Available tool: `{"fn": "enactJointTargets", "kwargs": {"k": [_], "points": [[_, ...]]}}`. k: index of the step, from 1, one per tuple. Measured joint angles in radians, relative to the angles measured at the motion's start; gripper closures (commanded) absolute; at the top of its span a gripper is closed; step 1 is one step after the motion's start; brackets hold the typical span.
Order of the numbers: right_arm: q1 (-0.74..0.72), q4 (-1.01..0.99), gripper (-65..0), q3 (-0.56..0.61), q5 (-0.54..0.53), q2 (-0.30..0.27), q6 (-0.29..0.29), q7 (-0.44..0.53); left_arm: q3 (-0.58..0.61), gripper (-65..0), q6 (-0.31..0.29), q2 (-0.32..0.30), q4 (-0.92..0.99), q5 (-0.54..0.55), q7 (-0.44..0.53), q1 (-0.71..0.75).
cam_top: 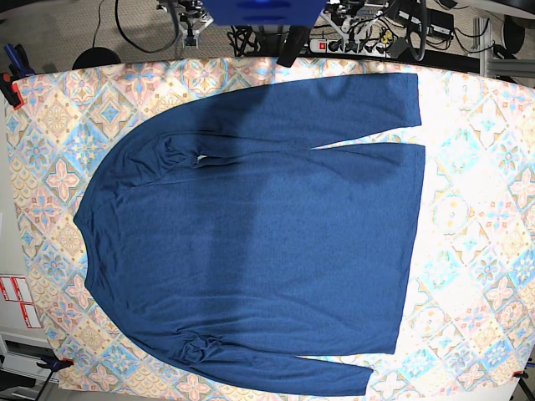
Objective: Fold the T-shirt properly
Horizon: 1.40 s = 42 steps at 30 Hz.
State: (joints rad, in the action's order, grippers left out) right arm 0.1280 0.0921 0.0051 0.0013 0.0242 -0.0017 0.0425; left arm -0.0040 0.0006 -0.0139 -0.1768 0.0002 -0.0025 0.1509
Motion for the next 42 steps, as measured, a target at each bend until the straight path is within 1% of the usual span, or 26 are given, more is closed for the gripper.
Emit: {"fn": "enactJointTargets", "kwargs": {"k": [6,30,33,37,40,42], "points": [[0.025,0.0,-0.2,0.0,0.0,0.0,0.0,-0.002,0.0,0.0,0.0,0.0,0.0,0.002,0.0,0.002],[0.021,0.001,-0.2,0.0,0.0,-0.003,0.0,0.002,0.0,0.0,0.0,0.0,0.0,0.003,0.001,0.008],[0.021,0.001,-0.1,0.0,0.0,-0.003,0.0,0.002,0.0,0.0,0.0,0.0,-0.024,0.003,0.001,0.033],[0.032,0.01,0.0,0.0,0.0,-0.003,0.0,0.006,0.0,0.0,0.0,-0.008,-0.104,-0.001,0.005,0.09],[0.093,0.098,0.0,0.002,0.002,-0.012,0.008,0.003,0.001,0.0,0.0,-0.023,-0.154,0.0,0.008,0.133],[0.144,0.164,0.0,0.002,0.003,-0.034,0.004,-0.004,0.001,0.0,-0.001,-0.039,-0.188,0.0,0.01,0.168]]}}
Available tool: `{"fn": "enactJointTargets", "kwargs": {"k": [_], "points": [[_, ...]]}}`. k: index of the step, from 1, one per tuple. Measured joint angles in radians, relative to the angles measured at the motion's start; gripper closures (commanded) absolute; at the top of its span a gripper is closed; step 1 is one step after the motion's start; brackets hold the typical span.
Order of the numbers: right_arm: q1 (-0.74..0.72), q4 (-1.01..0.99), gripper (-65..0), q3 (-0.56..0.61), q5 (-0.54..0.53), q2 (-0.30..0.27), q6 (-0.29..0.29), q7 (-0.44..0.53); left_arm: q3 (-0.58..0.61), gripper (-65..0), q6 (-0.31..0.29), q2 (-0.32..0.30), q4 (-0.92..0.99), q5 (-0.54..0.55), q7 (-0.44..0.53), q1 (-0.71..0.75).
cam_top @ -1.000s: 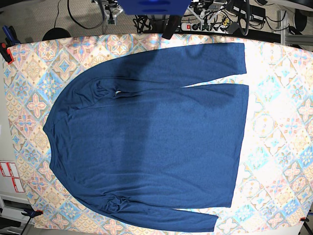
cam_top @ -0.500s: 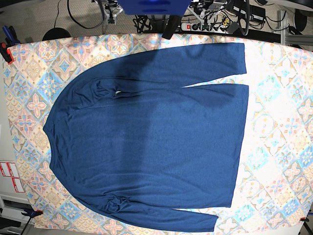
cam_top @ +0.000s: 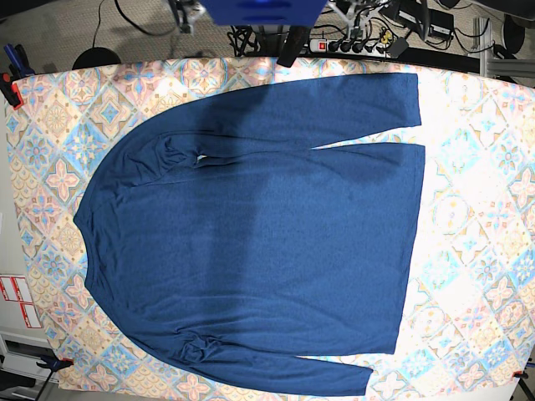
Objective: Fold the T-shirt properly
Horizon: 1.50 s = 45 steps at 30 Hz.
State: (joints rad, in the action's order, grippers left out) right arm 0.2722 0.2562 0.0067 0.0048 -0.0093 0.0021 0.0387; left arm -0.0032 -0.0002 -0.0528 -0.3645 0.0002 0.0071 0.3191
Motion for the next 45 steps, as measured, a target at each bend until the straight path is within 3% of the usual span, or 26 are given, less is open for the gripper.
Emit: {"fn": "enactJointTargets", "kwargs": {"k": [6,21,29,33,39,41,45], "points": [[0.132,0.163,0.0,0.0,0.0,-0.056,-0.006,-0.002,0.0,0.0,0.001,-0.046,-0.141,0.003,-0.006,0.114],[0.444,0.717,0.0,-0.032,-0.003,-0.092,0.0,-0.016,0.002,0.0,0.001,-0.072,-0.786,0.006,-0.018,0.507],[0.612,1.139,0.0,-0.185,-0.002,-0.101,-0.008,-0.154,0.0,0.0,0.001,-0.073,-1.111,0.007,-0.029,0.674],[0.657,1.322,0.0,-0.211,-0.005,-0.093,0.001,-0.249,0.005,0.0,-0.002,-0.113,-1.257,0.006,-0.026,0.731],[0.679,1.543,0.0,-0.216,-0.007,-0.094,-0.003,-0.358,0.004,-1.0,-0.004,-0.173,-1.426,0.15,-0.036,0.778],[0.681,1.601,0.0,-0.214,-0.01,-0.094,-0.005,-0.379,-0.001,-2.2,0.002,-0.21,-1.481,0.245,-0.109,0.78],[0.681,1.653,0.0,-0.214,-0.008,-0.093,-0.004,-0.417,-0.017,-4.0,0.009,-0.276,-1.548,0.46,-0.138,0.769]]}}
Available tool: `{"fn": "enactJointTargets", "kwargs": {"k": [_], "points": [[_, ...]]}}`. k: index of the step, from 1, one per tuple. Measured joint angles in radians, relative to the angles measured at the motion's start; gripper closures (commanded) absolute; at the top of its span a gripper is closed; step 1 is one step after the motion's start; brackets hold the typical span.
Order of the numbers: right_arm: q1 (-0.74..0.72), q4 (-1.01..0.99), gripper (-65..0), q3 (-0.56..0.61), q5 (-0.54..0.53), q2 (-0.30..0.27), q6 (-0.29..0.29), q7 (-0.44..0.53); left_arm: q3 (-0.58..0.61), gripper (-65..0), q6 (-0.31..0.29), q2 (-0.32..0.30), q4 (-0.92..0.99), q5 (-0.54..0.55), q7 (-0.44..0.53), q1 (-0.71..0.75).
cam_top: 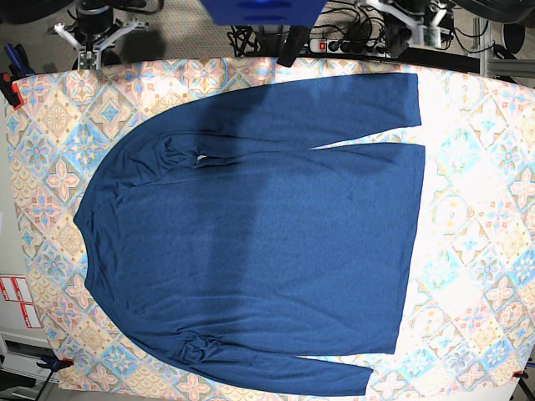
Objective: Fold the T-shirt properly
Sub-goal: 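Move the left gripper down to the shirt hem corner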
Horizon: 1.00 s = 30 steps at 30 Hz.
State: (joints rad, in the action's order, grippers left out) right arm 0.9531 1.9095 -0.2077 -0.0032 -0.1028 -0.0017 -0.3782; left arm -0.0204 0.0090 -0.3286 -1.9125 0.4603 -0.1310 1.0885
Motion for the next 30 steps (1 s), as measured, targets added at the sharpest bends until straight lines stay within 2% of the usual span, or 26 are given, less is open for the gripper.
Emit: {"fn": "enactJointTargets", "kwargs": {"k": [2,4,7,9,20,30], "points": [[0.0,0.013,0.0,0.002,0.0,0.0,-0.001,-0.006,-0.025,-6.5,-0.013,-0.012,-0.003,0.111,-0.002,-0.008],[0.0,0.021,0.0,0.005,0.0,0.0,0.0,-0.002,-0.058,-11.3,0.012,-0.01,0.003,0.219,-0.016,-0.034],[-0.008,0.021,0.0,0.005,0.0,0.002,0.0,-0.005,-0.107,-17.5,-0.005,-0.01,0.006,0.317,-0.028,-0.058],[-0.017,0.021,0.0,0.005,0.0,0.002,0.0,-0.005,-0.139,-19.8,0.0,-0.009,0.005,0.35,-0.074,-0.09],[-0.043,0.022,0.0,0.027,0.0,0.002,-0.001,-0.005,-0.3,-21.2,0.002,-0.002,0.134,0.621,-0.384,-0.271],[-0.044,0.021,0.0,0.027,0.0,0.001,0.0,-0.007,-0.298,-21.3,0.003,0.024,0.186,0.655,-0.404,-0.296]]}}
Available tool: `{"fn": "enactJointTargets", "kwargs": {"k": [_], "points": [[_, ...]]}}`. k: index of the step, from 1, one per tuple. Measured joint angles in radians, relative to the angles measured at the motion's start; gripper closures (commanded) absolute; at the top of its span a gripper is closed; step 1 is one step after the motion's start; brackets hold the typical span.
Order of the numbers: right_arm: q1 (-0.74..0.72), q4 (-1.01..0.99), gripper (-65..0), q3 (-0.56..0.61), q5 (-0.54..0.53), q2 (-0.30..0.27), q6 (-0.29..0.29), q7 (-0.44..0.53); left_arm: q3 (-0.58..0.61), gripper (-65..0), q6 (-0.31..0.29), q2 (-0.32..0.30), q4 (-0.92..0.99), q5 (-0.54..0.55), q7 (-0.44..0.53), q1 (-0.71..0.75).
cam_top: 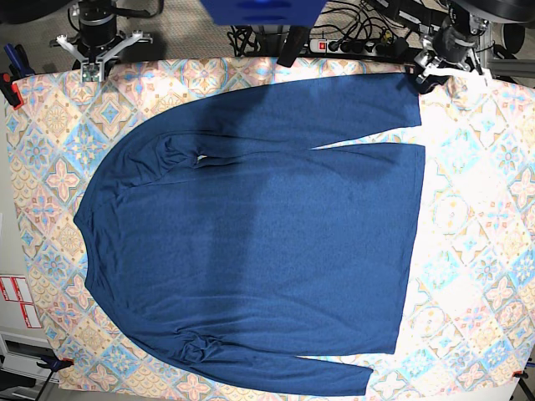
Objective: Fold the T-shirt properly
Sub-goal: 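Move the left gripper down to the shirt hem corner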
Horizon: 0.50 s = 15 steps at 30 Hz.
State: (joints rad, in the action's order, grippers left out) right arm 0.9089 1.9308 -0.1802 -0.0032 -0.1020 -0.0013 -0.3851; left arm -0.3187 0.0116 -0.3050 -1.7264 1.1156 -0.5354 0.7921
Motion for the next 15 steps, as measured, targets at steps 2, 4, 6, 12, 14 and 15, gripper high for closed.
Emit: {"fn": "enactJointTargets", "kwargs": {"k": [2,4,6,12,14,15], "points": [[-0.001,0.0,0.0,0.0,0.0,0.0,0.0,0.0,0.001,-21.3,0.0,0.008,0.001,0.0,-0.005,-0.003],[0.0,0.002,0.0,0.0,0.0,0.0,0.0,-0.001,0.01,-21.3,0.0,0.01,0.002,0.0,-0.003,-0.003],[0.0,0.002,0.0,0.0,0.0,0.0,0.0,-0.001,0.02,-21.3,0.0,0.013,0.002,-0.001,-0.003,-0.003],[0.0,0.003,0.0,0.0,0.0,0.0,-0.001,-0.001,0.021,-21.3,0.007,0.017,0.097,-0.004,-0.003,-0.016],[0.0,0.003,0.0,0.0,0.0,0.0,0.0,-0.001,0.021,-21.3,0.007,0.017,0.119,-0.008,-0.003,-0.016],[0.0,0.003,0.0,0.0,0.0,0.001,0.0,-0.001,0.021,-21.3,0.007,0.017,0.124,-0.008,-0.004,-0.016]]}}
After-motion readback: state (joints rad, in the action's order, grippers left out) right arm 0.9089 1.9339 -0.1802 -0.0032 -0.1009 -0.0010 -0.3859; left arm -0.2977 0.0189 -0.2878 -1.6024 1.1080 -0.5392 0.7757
